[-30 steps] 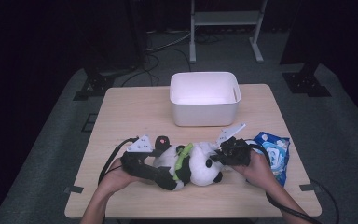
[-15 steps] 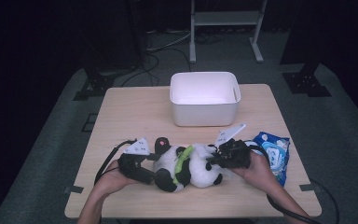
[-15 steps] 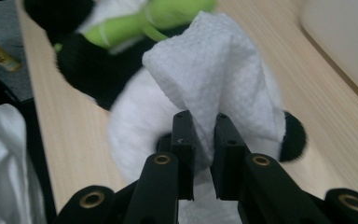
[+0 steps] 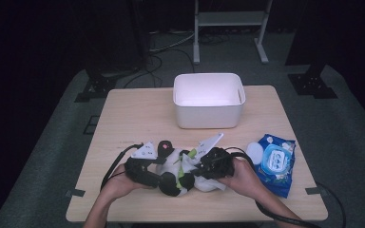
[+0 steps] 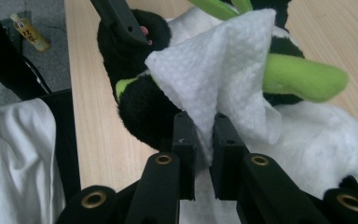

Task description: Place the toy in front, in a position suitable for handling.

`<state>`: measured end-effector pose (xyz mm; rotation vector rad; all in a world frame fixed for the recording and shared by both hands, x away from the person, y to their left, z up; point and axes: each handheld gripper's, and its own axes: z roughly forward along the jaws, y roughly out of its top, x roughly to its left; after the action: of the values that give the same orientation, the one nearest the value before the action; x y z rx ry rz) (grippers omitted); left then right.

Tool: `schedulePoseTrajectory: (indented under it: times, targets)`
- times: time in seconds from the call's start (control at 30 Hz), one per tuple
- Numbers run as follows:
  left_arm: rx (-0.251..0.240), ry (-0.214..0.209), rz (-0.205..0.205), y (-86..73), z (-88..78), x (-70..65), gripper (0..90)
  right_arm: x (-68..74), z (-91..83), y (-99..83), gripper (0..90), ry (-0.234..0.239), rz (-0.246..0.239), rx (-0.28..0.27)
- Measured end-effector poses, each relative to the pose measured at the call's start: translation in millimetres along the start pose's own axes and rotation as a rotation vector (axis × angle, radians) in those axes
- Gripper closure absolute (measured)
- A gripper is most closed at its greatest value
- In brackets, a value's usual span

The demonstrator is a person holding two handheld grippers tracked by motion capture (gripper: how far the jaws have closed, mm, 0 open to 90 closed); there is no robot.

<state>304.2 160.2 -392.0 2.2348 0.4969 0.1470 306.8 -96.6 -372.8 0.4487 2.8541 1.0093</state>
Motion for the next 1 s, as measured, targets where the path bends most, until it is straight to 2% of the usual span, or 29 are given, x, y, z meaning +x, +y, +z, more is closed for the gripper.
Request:
schedulePoseTrajectory:
  times: [0.1, 0.23, 0.4, 0.53, 0.63, 0.8, 0.87, 1.0]
  targets:
    - [0.0, 0.008, -0.001, 2.3, 0.5, -2.0, 32.3, 0.1, 1.1, -2.3, 83.2, -0.028, -0.007, 0.031]
    - [-0.014, -0.007, -0.005, 8.3, -3.5, -6.0, 30.5, -4.1, 3.2, -5.5, 84.5, -0.034, 0.01, 0.054]
    - [-0.028, -0.029, 0.003, 13.3, -11.2, -10.0, 29.5, -13.1, 0.3, -12.2, 84.9, -0.026, 0.06, 0.042]
    - [-0.026, -0.049, 0.009, 15.4, -9.1, -13.3, 28.7, -15.4, -2.1, -15.6, 85.0, -0.036, 0.076, 0.039]
    - [-0.005, -0.045, 0.007, 16.7, -3.8, -15.6, 27.9, -16.7, -3.7, -19.1, 85.2, -0.042, 0.092, 0.038]
    - [0.027, -0.004, 0.039, 18.0, 3.0, -18.2, 29.1, -16.0, -4.4, -23.8, 85.5, -0.066, 0.103, 0.041]
    - [0.031, 0.027, 0.053, 18.9, 3.7, -19.0, 32.3, -17.7, -5.0, -24.8, 85.6, -0.076, 0.111, 0.039]
    - [0.035, 0.08, 0.063, 19.7, 6.1, -17.2, 32.9, -21.5, -6.1, -25.8, 85.6, -0.089, 0.123, 0.04]
